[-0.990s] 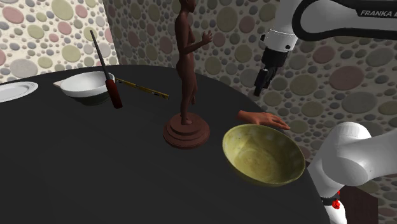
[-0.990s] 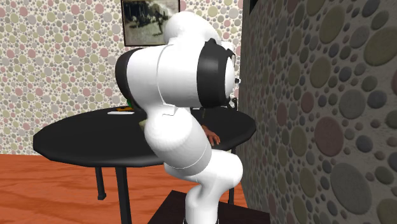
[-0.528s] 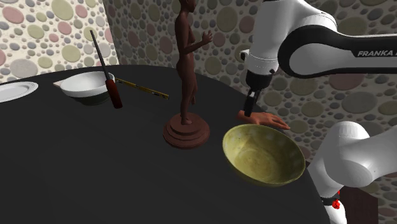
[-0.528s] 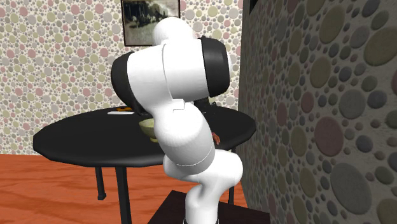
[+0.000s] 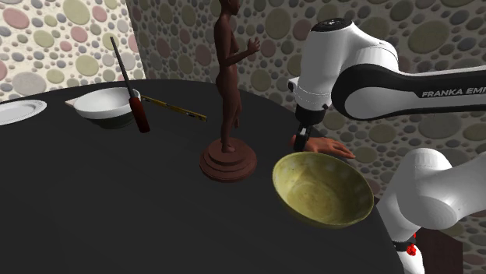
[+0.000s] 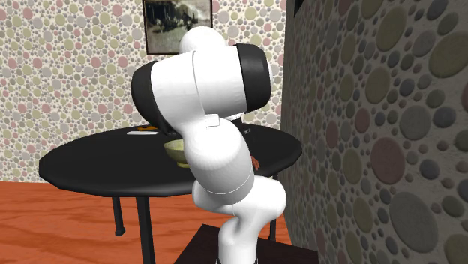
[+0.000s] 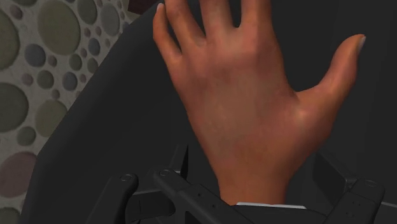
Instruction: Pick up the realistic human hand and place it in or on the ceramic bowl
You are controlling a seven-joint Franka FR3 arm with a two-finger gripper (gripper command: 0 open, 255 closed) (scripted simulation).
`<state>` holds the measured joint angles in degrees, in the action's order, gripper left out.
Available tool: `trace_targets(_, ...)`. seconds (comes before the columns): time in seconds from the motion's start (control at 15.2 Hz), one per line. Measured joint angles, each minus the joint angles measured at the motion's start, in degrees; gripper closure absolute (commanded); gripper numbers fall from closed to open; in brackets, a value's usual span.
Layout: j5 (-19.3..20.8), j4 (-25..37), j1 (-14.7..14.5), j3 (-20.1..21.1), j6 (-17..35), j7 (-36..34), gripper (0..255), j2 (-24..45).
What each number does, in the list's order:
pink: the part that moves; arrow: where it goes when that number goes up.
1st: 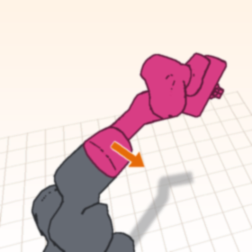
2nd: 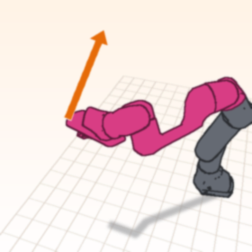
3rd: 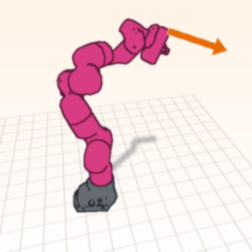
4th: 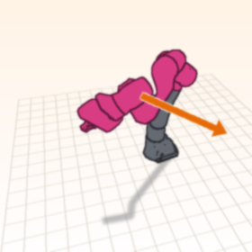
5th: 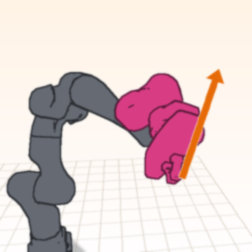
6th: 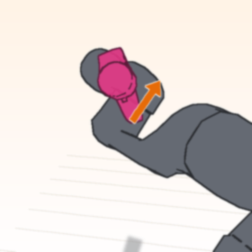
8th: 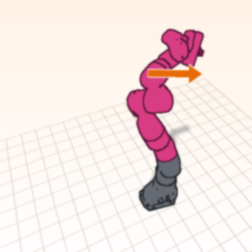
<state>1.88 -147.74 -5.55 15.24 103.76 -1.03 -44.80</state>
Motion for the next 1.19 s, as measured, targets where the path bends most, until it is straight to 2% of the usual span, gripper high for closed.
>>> trace_targets(0.46,0.04,-0.75,0.01,-0.06,0.69,0.04,0,-0.08)
trace_targets(0.53,0.04,-0.75,0.01,-0.06,0.69,0.04,255,-0.08)
trace_targets(1.19,0.05,-0.72,0.01,-0.07,0.7,0.04,255,-0.1)
